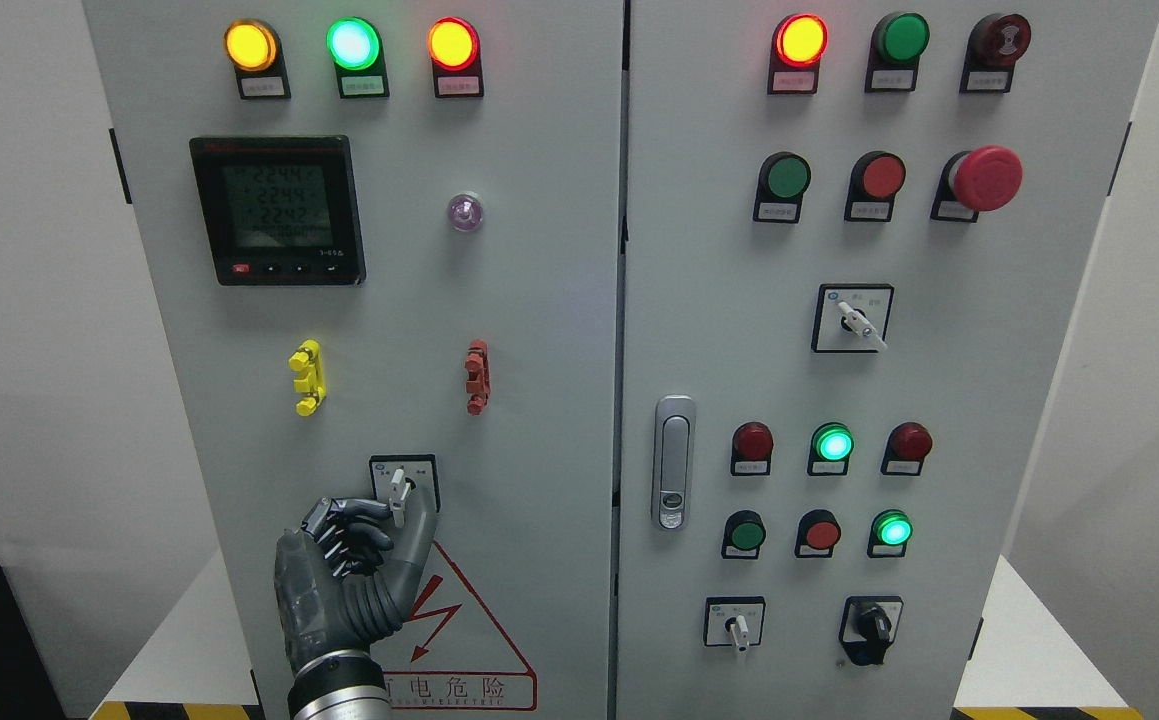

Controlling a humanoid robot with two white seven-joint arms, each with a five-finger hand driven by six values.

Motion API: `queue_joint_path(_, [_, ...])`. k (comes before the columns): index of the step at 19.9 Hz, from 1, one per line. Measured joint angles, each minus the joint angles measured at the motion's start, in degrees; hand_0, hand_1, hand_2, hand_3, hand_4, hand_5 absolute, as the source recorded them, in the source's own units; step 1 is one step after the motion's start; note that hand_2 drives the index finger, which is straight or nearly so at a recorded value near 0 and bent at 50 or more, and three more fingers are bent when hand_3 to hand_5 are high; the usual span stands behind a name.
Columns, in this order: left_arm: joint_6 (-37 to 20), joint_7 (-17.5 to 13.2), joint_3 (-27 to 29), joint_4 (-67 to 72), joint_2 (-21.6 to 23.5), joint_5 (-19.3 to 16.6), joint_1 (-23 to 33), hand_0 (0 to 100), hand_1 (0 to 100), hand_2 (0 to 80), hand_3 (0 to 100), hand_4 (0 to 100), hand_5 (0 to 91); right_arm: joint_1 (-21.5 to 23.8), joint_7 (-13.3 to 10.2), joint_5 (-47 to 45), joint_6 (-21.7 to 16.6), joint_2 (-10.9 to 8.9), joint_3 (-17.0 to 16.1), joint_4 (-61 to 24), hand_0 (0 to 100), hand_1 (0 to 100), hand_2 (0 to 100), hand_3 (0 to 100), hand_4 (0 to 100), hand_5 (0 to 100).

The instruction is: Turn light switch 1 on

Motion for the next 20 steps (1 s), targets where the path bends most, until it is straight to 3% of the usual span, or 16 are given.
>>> queue_joint_path(20, [0.50, -0.28, -0.21, 0.00, -0.13, -0.13, -0.38, 14, 65, 62.6, 90, 89, 79.8, 0.00, -0.01, 0.00, 0.00, 0.00, 0.00, 0.01, 5, 0, 0, 0, 0, 0])
